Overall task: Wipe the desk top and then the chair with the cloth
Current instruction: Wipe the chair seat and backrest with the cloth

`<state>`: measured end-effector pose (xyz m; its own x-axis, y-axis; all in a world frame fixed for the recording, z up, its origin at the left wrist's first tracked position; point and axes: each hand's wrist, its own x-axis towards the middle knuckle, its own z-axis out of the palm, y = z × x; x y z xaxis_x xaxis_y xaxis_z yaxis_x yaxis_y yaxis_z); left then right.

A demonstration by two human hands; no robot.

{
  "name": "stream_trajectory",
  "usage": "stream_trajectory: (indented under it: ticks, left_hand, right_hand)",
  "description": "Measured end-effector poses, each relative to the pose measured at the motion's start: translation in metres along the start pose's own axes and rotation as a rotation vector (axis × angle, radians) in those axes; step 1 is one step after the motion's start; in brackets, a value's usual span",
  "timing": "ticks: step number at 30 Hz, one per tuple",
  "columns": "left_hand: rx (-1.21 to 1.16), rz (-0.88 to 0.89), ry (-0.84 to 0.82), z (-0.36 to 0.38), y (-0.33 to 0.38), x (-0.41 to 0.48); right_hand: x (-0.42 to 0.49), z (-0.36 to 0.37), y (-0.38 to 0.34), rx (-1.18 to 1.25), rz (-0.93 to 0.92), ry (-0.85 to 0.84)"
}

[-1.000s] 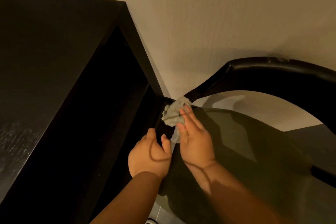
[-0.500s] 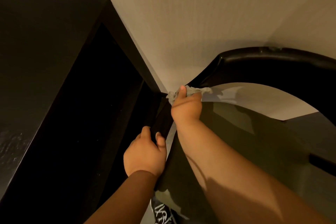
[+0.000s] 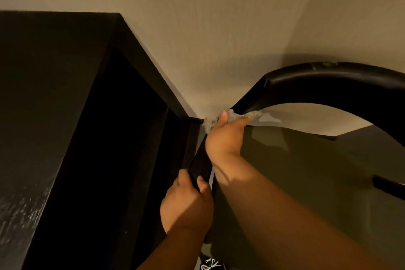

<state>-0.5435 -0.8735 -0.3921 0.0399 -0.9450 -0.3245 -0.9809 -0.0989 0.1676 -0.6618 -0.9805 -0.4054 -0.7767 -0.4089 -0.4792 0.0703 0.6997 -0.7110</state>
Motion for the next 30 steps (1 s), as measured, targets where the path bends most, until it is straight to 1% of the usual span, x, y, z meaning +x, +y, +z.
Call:
stream_trajectory:
  ticks: [1, 3, 5, 7, 9, 11, 13, 15, 18, 20, 24, 25, 27, 28, 30]
  left_hand:
    - [0.008, 0.012, -0.002, 0.000, 0.000, 0.000]
    - [0.010, 0.026, -0.006, -0.001, 0.000, 0.001]
    - [-0.001, 0.040, -0.003, 0.001, 0.000, -0.001]
    - [-0.029, 0.047, 0.018, 0.004, 0.000, -0.002]
    - [-0.048, 0.047, 0.034, 0.005, -0.001, -0.001]
    - [-0.052, 0.042, 0.041, 0.006, -0.001, -0.001]
    - [-0.046, 0.053, 0.060, 0.007, -0.001, -0.001]
    - [-0.041, 0.054, 0.087, 0.006, -0.001, -0.002]
    - [-0.006, 0.042, 0.082, 0.006, -0.001, -0.002]
    - [-0.002, 0.048, 0.086, 0.007, -0.001, -0.002]
    - [0.035, 0.020, 0.076, 0.003, 0.002, -0.003]
    - [0.046, 0.010, 0.069, 0.003, 0.003, -0.003]
    - [0.051, -0.008, 0.058, 0.003, 0.004, -0.002]
    - [0.052, -0.014, 0.055, 0.003, 0.004, -0.001]
    - [0.043, -0.026, 0.043, 0.004, 0.004, -0.001]
  right_hand:
    - [-0.011, 0.001, 0.006, -0.034, -0.060, -0.017]
    - [-0.025, -0.001, 0.018, -0.001, -0.132, -0.071]
    - [-0.020, -0.009, 0.013, 0.058, -0.150, -0.094]
    - [0.001, -0.020, -0.006, 0.175, -0.091, -0.005]
    - [0.023, -0.033, -0.028, 0.346, -0.015, 0.109]
    - [0.027, -0.041, -0.034, 0.400, -0.025, 0.142]
    - [0.017, -0.037, -0.025, 0.376, -0.059, 0.081]
    - [0.004, -0.030, -0.013, 0.274, -0.090, -0.035]
    - [0.003, -0.029, -0.005, 0.127, -0.072, -0.218]
    - [0.006, -0.037, -0.003, 0.088, -0.071, -0.297]
    - [0.003, -0.049, 0.017, 0.027, -0.202, -0.419]
    - [0.002, -0.049, 0.022, -0.001, -0.242, -0.418]
    - [0.004, -0.046, 0.026, -0.047, -0.282, -0.343]
    - [0.009, -0.043, 0.023, -0.040, -0.279, -0.278]
    - [0.023, -0.041, 0.009, 0.066, -0.204, -0.156]
